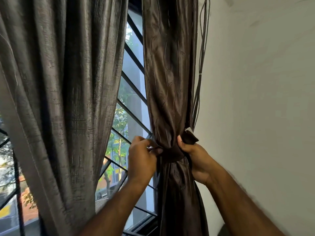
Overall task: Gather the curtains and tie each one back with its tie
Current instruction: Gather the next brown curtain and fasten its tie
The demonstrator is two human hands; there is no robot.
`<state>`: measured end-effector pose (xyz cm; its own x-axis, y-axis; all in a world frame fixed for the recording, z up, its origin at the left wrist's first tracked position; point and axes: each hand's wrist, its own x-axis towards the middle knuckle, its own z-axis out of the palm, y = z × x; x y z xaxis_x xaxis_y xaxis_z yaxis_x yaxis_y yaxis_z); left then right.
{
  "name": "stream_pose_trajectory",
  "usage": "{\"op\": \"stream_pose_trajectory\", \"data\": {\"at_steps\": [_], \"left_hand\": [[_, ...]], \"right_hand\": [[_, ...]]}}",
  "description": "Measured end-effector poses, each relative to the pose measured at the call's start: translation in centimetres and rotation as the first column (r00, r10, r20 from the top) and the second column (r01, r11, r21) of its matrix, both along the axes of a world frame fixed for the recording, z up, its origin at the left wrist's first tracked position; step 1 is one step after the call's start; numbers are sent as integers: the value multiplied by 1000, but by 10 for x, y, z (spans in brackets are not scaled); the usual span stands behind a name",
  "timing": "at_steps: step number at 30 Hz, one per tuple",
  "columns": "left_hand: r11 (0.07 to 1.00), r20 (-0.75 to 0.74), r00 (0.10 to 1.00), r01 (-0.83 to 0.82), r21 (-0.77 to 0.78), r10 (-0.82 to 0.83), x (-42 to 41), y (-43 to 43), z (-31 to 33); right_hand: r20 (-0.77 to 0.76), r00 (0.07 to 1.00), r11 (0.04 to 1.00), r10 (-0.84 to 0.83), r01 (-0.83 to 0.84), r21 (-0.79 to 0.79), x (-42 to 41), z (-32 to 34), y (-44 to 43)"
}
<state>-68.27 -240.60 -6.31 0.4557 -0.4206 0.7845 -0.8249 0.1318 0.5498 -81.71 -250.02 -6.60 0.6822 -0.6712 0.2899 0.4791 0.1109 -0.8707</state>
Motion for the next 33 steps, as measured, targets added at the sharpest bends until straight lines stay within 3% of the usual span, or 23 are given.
{"op": "stream_pose_trajectory", "data": {"at_steps": [3,5,7,8,9,10,11,14,16,20,22,25,28,33], "left_hand": [[993,-164,980,117,30,-111,-11,-13,-2],[949,-417,857,312,-48,-303,-18,-13,-5],[788,-598,541,547,-284,-591,-28,-6,-6],[659,-615,353,645,-386,-705,-34,1,-6],[558,-601,237,711,-429,-764,-40,7,-4],[513,-584,220,758,-402,-782,-45,13,-1],[529,-574,274,777,-340,-772,-47,12,2],[691,-584,475,690,-217,-658,-57,0,14],[756,-627,498,611,-235,-599,-61,-7,23],[799,-644,544,572,-185,-538,-60,-13,31],[825,-697,519,532,-190,-495,-55,-16,33],[801,-765,415,561,-211,-492,-49,-17,35],[767,-775,380,610,-201,-505,-45,-17,33],[772,-741,406,590,-234,-535,-39,-14,34]], "right_hand": [[48,999,999,7,-9,38,-1,-4,5],[83,996,998,-37,33,49,-1,-6,9],[97,990,994,-105,104,15,-4,-7,12],[93,987,991,-131,132,-7,-7,-7,15],[87,986,989,-141,144,-27,-9,-7,16],[77,988,989,-134,138,-45,-11,-7,19],[68,990,990,-125,129,-57,-12,-7,22],[57,992,988,-116,121,-98,-11,-8,30],[55,991,982,-120,127,-137,-10,-10,36],[59,985,968,-164,172,-180,-11,-11,50],[95,947,919,-307,320,-229,-7,-12,57],[192,782,737,-593,623,-264,1,-23,61],[225,655,625,-722,756,-195,2,-32,60],[198,803,813,-562,580,-43,-14,-31,39]]}}
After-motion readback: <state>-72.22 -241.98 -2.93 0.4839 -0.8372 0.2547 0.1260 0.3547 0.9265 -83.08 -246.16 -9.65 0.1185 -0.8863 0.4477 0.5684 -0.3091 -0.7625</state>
